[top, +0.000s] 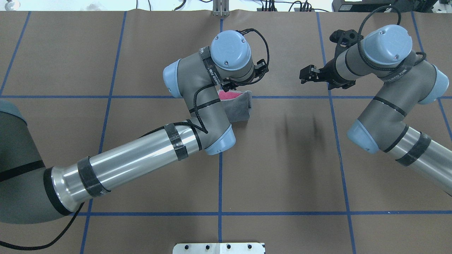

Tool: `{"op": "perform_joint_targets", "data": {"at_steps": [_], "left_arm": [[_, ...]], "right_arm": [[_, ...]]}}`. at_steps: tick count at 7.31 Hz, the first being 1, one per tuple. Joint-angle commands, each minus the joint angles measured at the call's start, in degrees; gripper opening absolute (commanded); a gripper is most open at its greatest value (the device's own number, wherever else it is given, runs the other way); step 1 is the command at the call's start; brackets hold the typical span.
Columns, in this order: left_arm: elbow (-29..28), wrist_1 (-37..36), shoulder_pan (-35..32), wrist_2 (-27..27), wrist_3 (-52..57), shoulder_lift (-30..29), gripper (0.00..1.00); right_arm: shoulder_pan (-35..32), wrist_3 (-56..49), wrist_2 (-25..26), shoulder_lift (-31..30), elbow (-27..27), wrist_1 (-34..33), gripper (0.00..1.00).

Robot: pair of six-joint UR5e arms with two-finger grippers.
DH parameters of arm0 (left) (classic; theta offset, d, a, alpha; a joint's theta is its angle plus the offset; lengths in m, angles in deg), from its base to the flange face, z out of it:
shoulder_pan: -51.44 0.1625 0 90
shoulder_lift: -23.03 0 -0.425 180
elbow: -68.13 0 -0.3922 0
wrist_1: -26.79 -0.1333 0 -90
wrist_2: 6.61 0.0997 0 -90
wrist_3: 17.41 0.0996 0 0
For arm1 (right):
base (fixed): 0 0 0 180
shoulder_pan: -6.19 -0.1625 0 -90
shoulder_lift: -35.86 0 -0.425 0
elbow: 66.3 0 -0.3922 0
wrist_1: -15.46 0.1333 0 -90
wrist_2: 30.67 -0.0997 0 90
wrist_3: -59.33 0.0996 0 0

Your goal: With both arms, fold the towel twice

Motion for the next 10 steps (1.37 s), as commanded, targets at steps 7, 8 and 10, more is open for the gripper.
{"op": "perform_joint_targets", "data": {"at_steps": [7, 8, 10], "left_arm": [[31.91, -34.51, -13.56, -18.56, 42.78, 18.72, 1.0], [36.84, -37.33, -16.55, -19.28, 51.04, 24.34, 1.0], [44.16, -37.98, -24.27, -22.86, 65.3, 36.91, 1.0]], "right_arm": [[-13.5, -35.88, -8.75, -0.05, 0.41, -20.24, 0.99], [-17.36, -43.96, -10.24, -0.92, 0.5, -23.94, 0.99], [-25.71, -59.08, -14.1, -6.96, 1.12, -25.82, 0.99]]}}
